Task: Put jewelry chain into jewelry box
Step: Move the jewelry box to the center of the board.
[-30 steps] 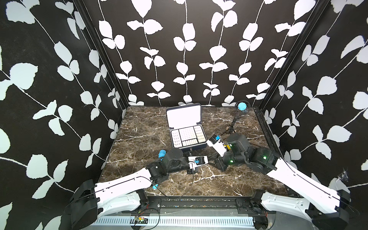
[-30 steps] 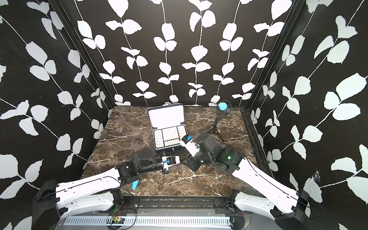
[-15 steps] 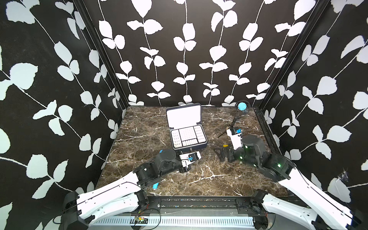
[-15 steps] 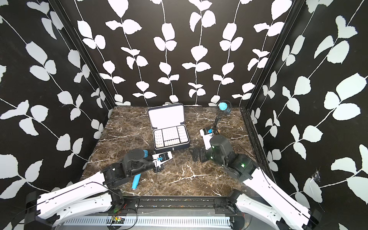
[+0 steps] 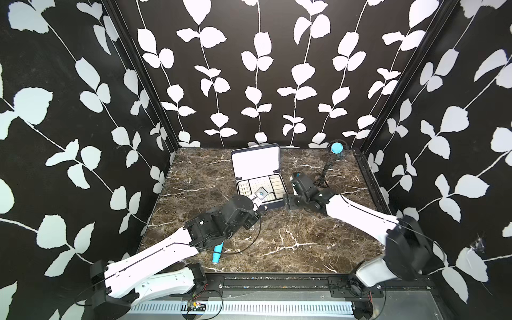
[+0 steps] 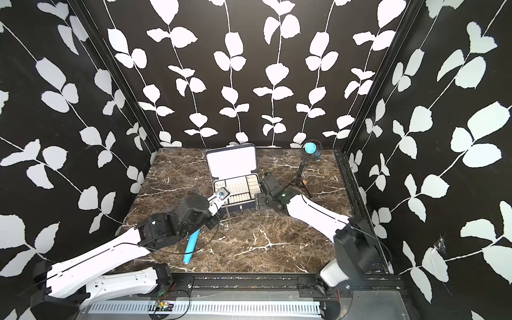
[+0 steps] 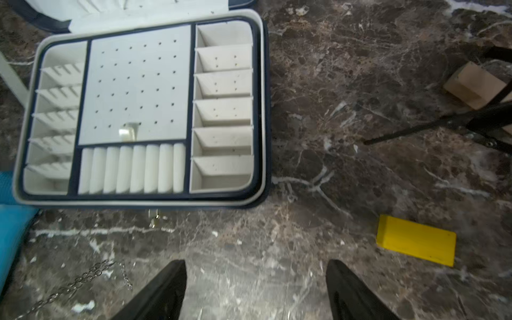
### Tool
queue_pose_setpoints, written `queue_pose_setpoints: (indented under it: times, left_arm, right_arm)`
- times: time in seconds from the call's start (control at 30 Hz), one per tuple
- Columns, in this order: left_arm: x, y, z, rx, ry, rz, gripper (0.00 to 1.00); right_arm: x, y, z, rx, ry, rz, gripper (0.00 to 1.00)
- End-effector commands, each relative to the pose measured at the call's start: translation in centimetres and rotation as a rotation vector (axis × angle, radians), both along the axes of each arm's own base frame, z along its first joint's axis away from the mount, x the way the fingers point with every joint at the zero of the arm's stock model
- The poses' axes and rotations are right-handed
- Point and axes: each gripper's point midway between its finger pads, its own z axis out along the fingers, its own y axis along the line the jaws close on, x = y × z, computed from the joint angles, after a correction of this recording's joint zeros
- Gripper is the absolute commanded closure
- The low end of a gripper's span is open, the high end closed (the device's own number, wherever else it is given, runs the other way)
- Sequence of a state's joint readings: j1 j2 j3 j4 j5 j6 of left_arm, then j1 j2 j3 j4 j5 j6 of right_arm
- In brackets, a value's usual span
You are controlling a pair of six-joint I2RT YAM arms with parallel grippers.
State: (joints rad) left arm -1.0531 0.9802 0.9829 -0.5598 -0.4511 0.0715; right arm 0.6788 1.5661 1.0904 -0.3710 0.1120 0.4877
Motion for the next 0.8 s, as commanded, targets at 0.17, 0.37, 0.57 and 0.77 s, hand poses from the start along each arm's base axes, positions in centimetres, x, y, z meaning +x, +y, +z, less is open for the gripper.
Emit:
queue_pose_setpoints:
  times: [0.17, 0.37, 0.57, 0.77]
  left_arm:
    - [0.1, 2.7, 0.8, -0.032, -0.016, 0.121, 1.0]
    - [0.0, 3.0, 0.7, -0.034, -0.02, 0.121, 1.0]
    - [-0.1, 2.9, 0.4, -0.043, -0.018, 0.114, 1.0]
    - [-0.2, 3.0, 0.3, -0.043, -0.017, 0.115, 1.0]
  right_arm:
    - [5.5, 1.3, -0.9, 0.026, -0.051, -0.045, 0.33]
    - [5.9, 1.0, -2.6, 0.026, -0.01, -0.086, 0.35]
    - [5.7, 0.8, -3.5, 0.042, 0.017, -0.121, 0.39]
    - [3.9, 0.4, -4.4, 0.08, 0.071, -0.138, 0.48]
